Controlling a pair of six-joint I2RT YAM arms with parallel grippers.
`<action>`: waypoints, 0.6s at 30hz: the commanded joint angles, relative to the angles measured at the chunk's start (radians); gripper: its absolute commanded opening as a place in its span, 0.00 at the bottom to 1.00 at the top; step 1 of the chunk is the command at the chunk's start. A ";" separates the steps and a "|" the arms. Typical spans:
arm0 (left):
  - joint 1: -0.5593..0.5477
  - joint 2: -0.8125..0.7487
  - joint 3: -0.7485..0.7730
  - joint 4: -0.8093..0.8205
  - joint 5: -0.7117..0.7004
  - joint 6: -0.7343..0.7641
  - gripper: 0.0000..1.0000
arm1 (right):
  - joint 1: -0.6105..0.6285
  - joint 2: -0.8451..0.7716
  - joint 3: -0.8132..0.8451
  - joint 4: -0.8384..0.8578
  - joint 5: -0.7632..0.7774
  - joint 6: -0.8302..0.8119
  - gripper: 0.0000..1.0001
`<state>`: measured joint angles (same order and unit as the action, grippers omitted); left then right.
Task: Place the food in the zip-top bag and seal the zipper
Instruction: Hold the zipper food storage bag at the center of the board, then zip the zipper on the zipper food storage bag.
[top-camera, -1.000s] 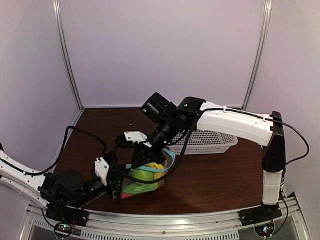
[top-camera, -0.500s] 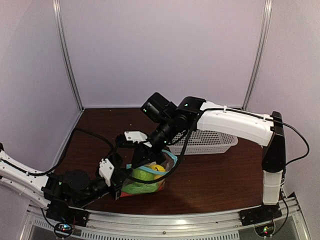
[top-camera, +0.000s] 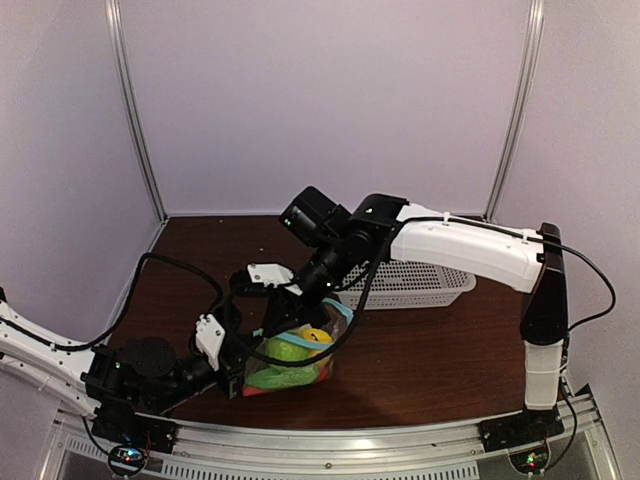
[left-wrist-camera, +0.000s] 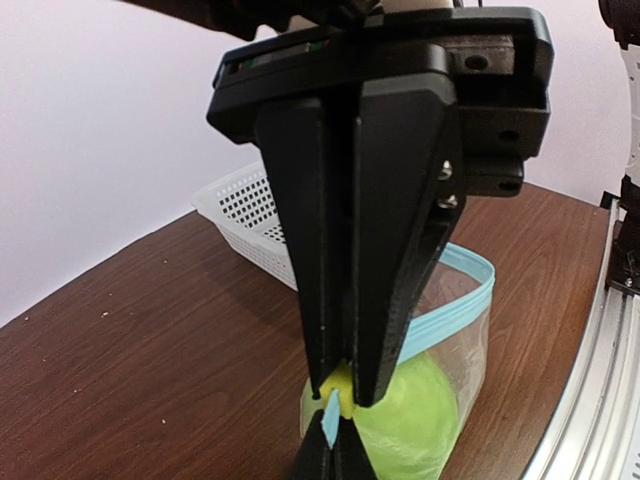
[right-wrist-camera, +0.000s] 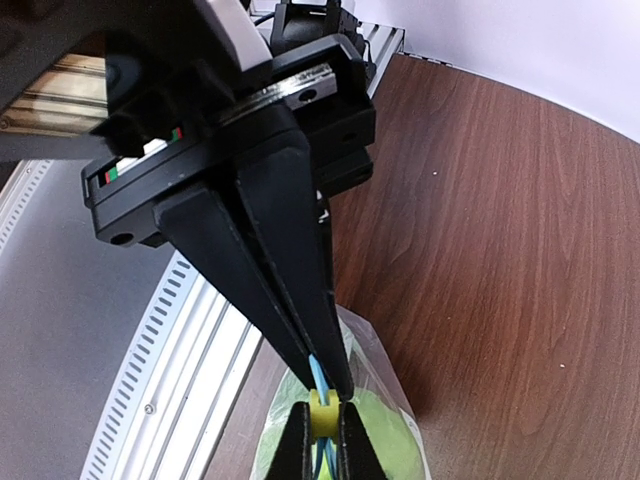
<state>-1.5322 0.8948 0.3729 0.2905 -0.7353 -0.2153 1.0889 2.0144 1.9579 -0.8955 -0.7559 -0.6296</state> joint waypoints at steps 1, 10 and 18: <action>0.007 0.000 -0.008 0.032 0.004 -0.006 0.00 | 0.008 0.015 0.030 -0.023 0.021 -0.007 0.00; 0.008 -0.177 -0.068 -0.045 -0.108 -0.069 0.00 | -0.045 0.030 0.043 -0.162 0.191 -0.067 0.00; 0.007 -0.271 -0.098 -0.127 -0.160 -0.116 0.00 | -0.152 -0.002 -0.021 -0.222 0.203 -0.085 0.00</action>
<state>-1.5311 0.6514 0.2859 0.1925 -0.8028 -0.2913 1.0130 2.0331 1.9888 -0.9863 -0.6571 -0.6968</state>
